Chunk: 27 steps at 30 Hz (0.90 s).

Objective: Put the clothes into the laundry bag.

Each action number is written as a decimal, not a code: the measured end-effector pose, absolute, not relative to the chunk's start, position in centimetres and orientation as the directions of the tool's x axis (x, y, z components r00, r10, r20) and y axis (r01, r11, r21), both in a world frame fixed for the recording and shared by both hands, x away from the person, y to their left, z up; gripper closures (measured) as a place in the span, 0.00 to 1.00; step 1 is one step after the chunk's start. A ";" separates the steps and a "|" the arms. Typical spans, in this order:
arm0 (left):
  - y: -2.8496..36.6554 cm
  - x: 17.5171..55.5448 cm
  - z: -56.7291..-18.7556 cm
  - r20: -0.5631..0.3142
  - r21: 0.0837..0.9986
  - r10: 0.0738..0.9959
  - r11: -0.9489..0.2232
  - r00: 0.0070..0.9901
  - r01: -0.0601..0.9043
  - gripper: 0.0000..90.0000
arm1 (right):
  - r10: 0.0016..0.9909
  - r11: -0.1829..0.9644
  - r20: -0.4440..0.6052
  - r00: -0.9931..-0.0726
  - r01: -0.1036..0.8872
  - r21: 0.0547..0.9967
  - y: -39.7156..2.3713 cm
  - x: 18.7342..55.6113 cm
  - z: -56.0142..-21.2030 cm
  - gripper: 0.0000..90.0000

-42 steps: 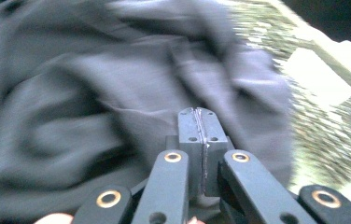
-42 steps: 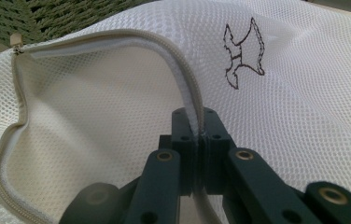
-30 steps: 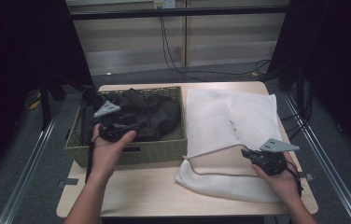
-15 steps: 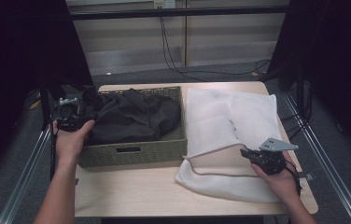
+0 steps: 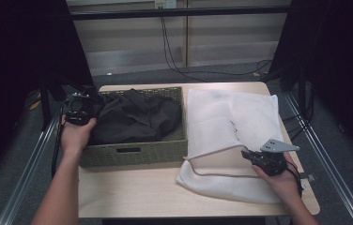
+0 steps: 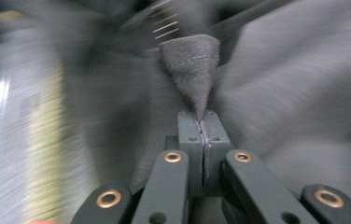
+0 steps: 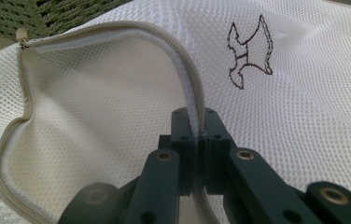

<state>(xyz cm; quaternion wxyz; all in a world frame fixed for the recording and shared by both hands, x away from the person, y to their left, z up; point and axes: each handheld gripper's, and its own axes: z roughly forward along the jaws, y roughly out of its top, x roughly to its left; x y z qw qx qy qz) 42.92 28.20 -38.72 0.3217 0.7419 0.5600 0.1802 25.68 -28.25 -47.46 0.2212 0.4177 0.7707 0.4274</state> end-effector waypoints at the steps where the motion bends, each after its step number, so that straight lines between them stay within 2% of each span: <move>1: 27.3 42.6 -38.2 -0.136 0.700 0.924 -0.167 0.358 0.694 1.00 | 0.833 0.285 0.017 -0.554 0.455 0.843 -28.2 25.7 -47.5 0.96; 3: 24.9 42.0 -36.9 -0.209 0.748 0.851 -0.179 0.482 0.640 1.00 | 0.831 0.291 0.011 -0.557 0.450 0.844 -28.2 25.8 -47.5 0.96; 4: 24.9 42.0 -36.9 -0.209 0.748 0.851 -0.179 0.482 0.640 1.00 | 0.832 0.289 0.013 -0.554 0.453 0.844 -28.1 25.8 -47.5 0.96; 5: 21.6 41.1 -35.4 -0.266 0.788 0.754 -0.189 0.601 0.586 1.00 | 0.830 0.292 0.013 -0.557 0.455 0.841 -28.0 25.8 -47.5 0.96; 6: 19.8 40.5 -34.6 -0.276 0.808 0.691 -0.209 0.668 0.551 1.00 | 0.831 0.293 0.011 -0.556 0.454 0.841 -27.9 25.9 -47.5 0.96; 8: 16.4 39.4 -33.4 -0.314 0.832 0.564 -0.225 0.764 0.507 0.99 | 0.829 0.296 0.010 -0.559 0.454 0.840 -27.7 25.9 -47.5 0.96; 9: 15.2 39.1 -33.0 -0.310 0.836 0.541 -0.236 0.782 0.495 0.99 | 0.828 0.297 0.010 -0.561 0.454 0.840 -27.7 25.9 -47.6 0.96; 11: 14.0 39.2 -32.8 -0.284 0.839 0.544 -0.256 0.789 0.479 0.93 | 0.828 0.298 0.008 -0.560 0.453 0.840 -27.7 25.9 -47.7 0.96; 13: 14.2 39.4 -32.9 -0.293 0.843 0.548 -0.240 0.784 0.482 0.67 | 0.828 0.297 0.009 -0.561 0.453 0.841 -27.8 25.8 -47.7 0.96; 14: 14.9 39.7 -33.0 -0.297 0.848 0.560 -0.219 0.773 0.484 0.67 | 0.828 0.297 0.009 -0.561 0.453 0.841 -27.8 25.8 -47.7 0.96; 15: 15.9 40.0 -33.2 -0.298 0.854 0.578 -0.193 0.760 0.483 0.54 | 0.830 0.292 0.011 -0.558 0.451 0.844 -28.0 25.7 -47.6 0.96; 16: 17.2 40.1 -33.4 -0.288 0.858 0.607 -0.179 0.740 0.481 0.54 | 0.830 0.292 0.011 -0.558 0.451 0.844 -28.0 25.7 -47.6 0.96; 17: 18.5 40.3 -33.7 -0.283 0.858 0.647 -0.160 0.708 0.489 0.35 | 0.827 0.290 0.016 -0.561 0.452 0.844 -28.3 25.7 -47.6 0.96; 18: 19.9 40.6 -34.2 -0.269 0.851 0.684 -0.162 0.679 0.500 0.35 | 0.827 0.290 0.016 -0.561 0.452 0.844 -28.3 25.7 -47.6 0.96; 19: 21.2 41.0 -34.8 -0.265 0.834 0.718 -0.165 0.644 0.527 0.22 | 0.827 0.287 0.022 -0.562 0.455 0.843 -28.5 25.8 -47.8 0.96; 20: 23.2 41.8 -36.3 -0.262 0.778 0.762 -0.197 0.592 0.597 0.19 | 0.827 0.285 0.026 -0.561 0.459 0.841 -28.5 25.8 -47.9 0.96; 23: 24.2 42.3 -37.7 -0.257 0.734 0.786 -0.220 0.563 0.643 0.13 | 0.826 0.292 0.021 -0.563 0.460 0.839 -28.2 26.0 -47.9 0.96; 24: 24.3 42.5 -38.2 -0.280 0.713 0.775 -0.227 0.567 0.663 0.13 | 0.826 0.292 0.021 -0.563 0.460 0.839 -28.2 26.0 -47.9 0.96; 25: 24.1 42.7 -38.6 -0.301 0.695 0.756 -0.244 0.581 0.676 0.06 | 0.826 0.295 0.019 -0.563 0.461 0.837 -28.0 25.9 -47.8 0.96; 27: 22.0 43.1 -39.2 -0.302 0.640 0.699 -0.355 0.648 0.681 0.02 | 0.827 0.294 0.020 -0.562 0.462 0.837 -27.9 25.9 -47.8 0.96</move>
